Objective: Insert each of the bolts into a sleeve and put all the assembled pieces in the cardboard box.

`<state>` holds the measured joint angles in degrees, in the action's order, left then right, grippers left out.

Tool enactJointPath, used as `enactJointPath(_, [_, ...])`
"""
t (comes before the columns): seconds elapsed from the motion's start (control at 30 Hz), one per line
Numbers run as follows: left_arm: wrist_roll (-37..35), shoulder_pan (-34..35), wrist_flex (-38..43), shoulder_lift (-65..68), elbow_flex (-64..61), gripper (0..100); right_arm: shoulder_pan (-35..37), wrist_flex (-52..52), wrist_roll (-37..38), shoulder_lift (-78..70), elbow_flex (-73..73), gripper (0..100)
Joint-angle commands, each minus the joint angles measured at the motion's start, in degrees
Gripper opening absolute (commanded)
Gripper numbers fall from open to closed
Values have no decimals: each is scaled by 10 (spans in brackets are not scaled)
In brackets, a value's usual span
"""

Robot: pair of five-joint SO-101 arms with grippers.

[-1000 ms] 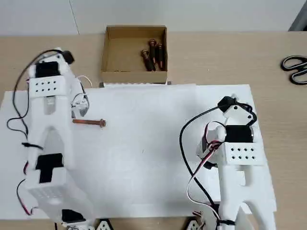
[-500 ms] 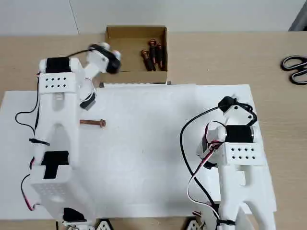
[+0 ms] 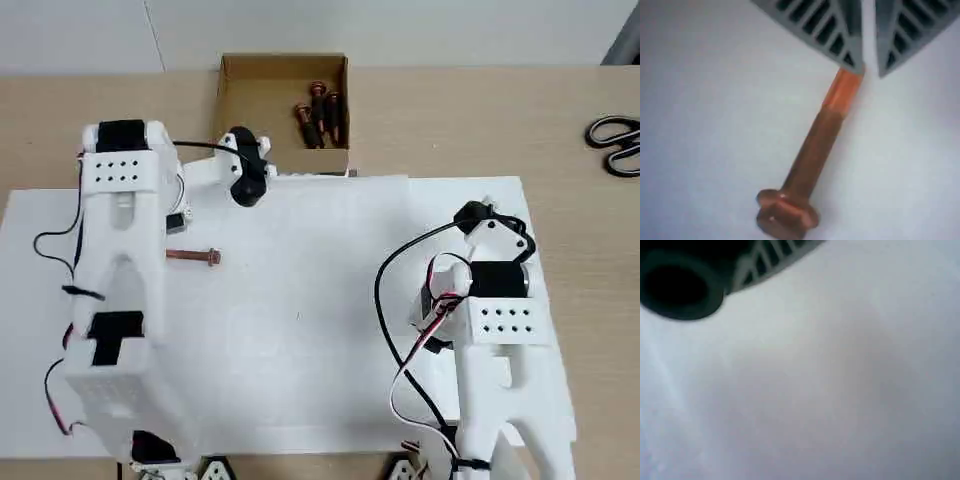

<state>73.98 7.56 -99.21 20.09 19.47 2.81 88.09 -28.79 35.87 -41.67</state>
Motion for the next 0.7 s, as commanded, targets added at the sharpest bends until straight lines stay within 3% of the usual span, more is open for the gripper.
enactJointPath(0.0, [55,-2,-4,13,22,7,-4,-8,5,13,4,2])
enactJointPath(0.13, [95,-1,-4,52,22,9,-5,-8,5,11,4,2])
enactJointPath(0.3, [142,0,0,87,26,84,-5,-7,5,10,4,2])
enactJointPath(0.67, [217,-4,-1,93,24,87,-5,-6,5,10,4,2])
